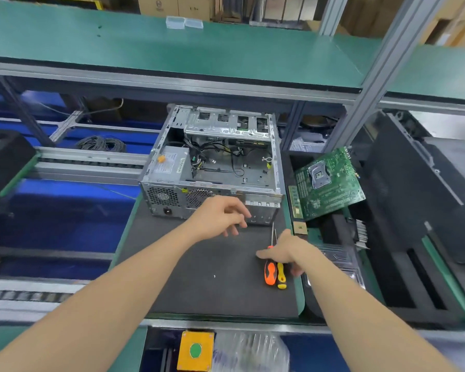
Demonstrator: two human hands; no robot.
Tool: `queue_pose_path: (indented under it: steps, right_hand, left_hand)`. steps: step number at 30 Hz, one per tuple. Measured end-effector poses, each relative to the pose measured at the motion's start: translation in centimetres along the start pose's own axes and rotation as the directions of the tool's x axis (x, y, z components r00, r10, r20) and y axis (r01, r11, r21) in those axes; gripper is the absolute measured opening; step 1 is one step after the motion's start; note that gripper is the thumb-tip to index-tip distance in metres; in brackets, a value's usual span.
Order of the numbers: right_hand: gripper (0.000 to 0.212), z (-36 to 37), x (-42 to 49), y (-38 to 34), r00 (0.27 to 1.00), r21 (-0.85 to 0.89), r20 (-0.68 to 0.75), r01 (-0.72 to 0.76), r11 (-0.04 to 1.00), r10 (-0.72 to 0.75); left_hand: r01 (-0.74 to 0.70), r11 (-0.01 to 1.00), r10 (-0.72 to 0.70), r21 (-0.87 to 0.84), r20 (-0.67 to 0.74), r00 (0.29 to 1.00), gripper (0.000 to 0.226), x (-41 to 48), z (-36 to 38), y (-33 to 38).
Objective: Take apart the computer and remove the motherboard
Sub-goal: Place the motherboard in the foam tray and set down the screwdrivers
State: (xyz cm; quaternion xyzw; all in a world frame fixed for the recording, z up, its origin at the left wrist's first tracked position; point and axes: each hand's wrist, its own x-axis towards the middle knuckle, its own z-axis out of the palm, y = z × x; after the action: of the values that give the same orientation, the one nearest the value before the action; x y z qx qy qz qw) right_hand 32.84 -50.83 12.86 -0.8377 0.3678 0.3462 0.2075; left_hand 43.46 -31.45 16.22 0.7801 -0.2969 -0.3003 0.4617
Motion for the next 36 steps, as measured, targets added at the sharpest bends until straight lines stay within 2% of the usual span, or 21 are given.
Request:
queue_pose_path:
  steps: [2,4,6,10,15,18,20,22,24,25,26,29,31,33,36]
  right_hand:
    - [0.11,1.3,0.3,-0.2,0.998,0.004,-0.066,-0.007,1.0,0.007]
    - [0.103,2.0,0.7,-0.3,0.993,0.057,-0.117,0.001,0.998,0.005]
    - [0.089,2.1,0.7,-0.3,0.993,0.058,-0.122,0.008,0.998,-0.001]
    - [0.036,1.9,0.7,-0.2,0.993,0.085,-0.114,0.029,0.996,-0.019]
    - [0.015,3.5,1.2,0.3,0.966,0.171,-0.26,0.067,0.983,-0.02]
    - [0.012,3.7,1.8,1.0,0.958,0.218,-0.284,0.109,0.97,-0.044]
    - [0.006,3.9,2.4,1.4,0.96,0.452,-0.276,0.168,0.876,-0.042]
    - [0.004,4.0,2.6,1.6,0.96,0.721,-0.28,0.222,0.656,-0.017]
    - [0.007,3.7,2.2,1.5,0.954,0.863,-0.299,0.264,0.431,0.013]
    - [0.008,3.3,1.9,1.4,0.944,0.887,-0.329,0.303,0.348,0.016]
    - [0.009,2.9,1.4,1.4,0.925,0.881,-0.379,0.355,0.313,0.016]
    - [0.002,1.9,0.0,1.1,0.829,0.776,-0.557,0.541,0.323,-0.05]
    - [0.009,1.4,-1.4,0.7,0.773,0.737,-0.614,0.634,0.234,-0.16]
    - [0.011,1.0,-3.1,-0.3,0.718,0.717,-0.625,0.683,0.14,-0.305]
    - [0.012,1.4,-5.3,-2.5,0.666,0.736,-0.54,0.67,0.095,-0.514]
  left_hand:
    - [0.026,0.998,-0.029,0.054,0.053,0.998,0.02,0.0,1.1,-0.7]
    - [0.051,0.996,-0.057,0.076,0.071,0.996,0.02,0.0,1.9,-1.4]
    - [0.076,0.994,-0.081,0.081,0.056,0.995,0.022,0.0,2.4,-2.0]
    - [0.143,0.987,-0.143,0.078,-0.01,0.99,0.027,0.0,3.1,-2.6]
    - [0.2,0.976,-0.196,0.089,-0.043,0.98,0.029,0.0,4.0,-2.7]
    - [0.229,0.97,-0.226,0.083,-0.041,0.973,0.03,0.2,4.8,-2.3]
    - [0.237,0.968,-0.234,0.086,-0.043,0.971,0.031,0.3,5.3,-1.9]
    - [0.238,0.969,-0.236,0.072,-0.045,0.971,0.031,0.6,5.9,-1.4]
    - [0.239,0.971,-0.238,0.024,-0.045,0.97,0.026,0.8,6.5,-0.9]
    - [0.238,0.971,-0.239,-0.014,-0.047,0.97,0.023,0.9,6.7,-0.6]
    - [0.236,0.97,-0.239,-0.06,-0.052,0.97,0.02,1.0,7.0,-0.3]
    - [0.226,0.949,-0.247,-0.219,-0.073,0.966,0.019,0.9,7.4,1.0]
    - [0.18,0.918,-0.213,-0.354,-0.056,0.975,0.026,0.4,7.2,1.9]
    - [0.083,0.87,-0.128,-0.486,-0.059,0.99,0.029,-0.5,6.8,2.7]
    - [-0.028,0.85,-0.095,-0.525,-0.206,0.974,0.026,-2.4,5.7,2.9]
